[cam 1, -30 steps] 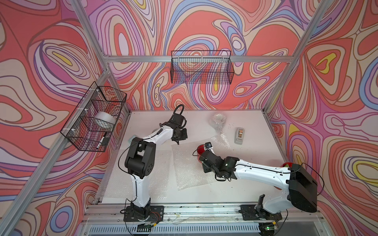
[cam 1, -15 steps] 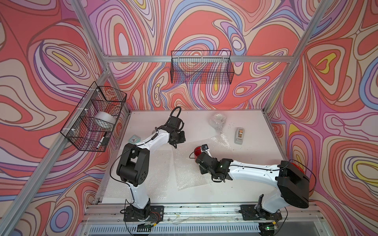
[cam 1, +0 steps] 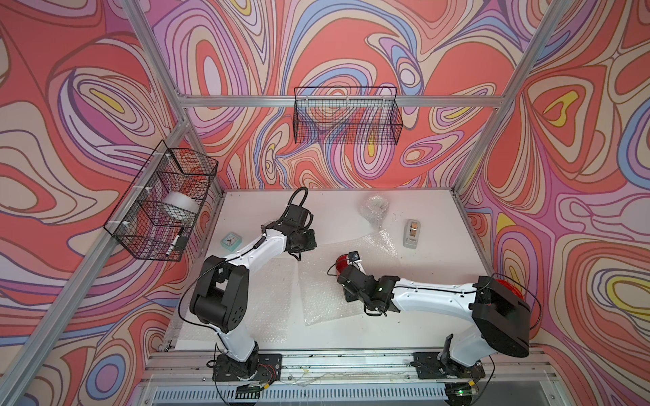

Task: Wrap mugs in bubble wrap
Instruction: Place the mug on the bubble wrap.

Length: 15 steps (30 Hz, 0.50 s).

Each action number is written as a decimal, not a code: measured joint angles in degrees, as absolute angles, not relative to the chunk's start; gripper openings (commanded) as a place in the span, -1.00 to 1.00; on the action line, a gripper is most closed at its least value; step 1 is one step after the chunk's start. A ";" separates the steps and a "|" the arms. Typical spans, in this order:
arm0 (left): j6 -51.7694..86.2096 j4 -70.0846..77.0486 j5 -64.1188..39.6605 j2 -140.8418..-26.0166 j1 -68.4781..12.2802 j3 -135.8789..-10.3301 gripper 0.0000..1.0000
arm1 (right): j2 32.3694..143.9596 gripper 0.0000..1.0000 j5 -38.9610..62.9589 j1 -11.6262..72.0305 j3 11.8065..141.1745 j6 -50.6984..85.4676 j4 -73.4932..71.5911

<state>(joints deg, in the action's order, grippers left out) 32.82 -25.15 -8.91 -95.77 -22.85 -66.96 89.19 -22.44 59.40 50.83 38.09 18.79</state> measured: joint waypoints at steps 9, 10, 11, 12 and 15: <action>37.91 -23.55 -8.32 -87.37 -30.98 -53.47 -0.42 | 77.23 0.09 -20.16 57.30 50.83 36.99 21.78; 38.46 -23.44 -8.29 -87.29 -31.66 -52.34 -0.42 | 76.47 0.07 -19.92 55.53 50.96 37.60 23.09; 39.00 -23.35 -8.29 -87.31 -32.10 -51.35 -0.42 | 76.09 0.06 -19.03 52.62 51.16 38.33 24.73; 39.33 -23.38 -8.21 -87.35 -32.27 -50.72 -0.42 | 76.05 0.04 -18.02 49.43 51.35 38.98 26.28; 40.07 -23.35 -7.62 -87.79 -32.32 -50.06 -0.43 | 76.31 0.08 -13.17 37.85 51.42 40.53 31.88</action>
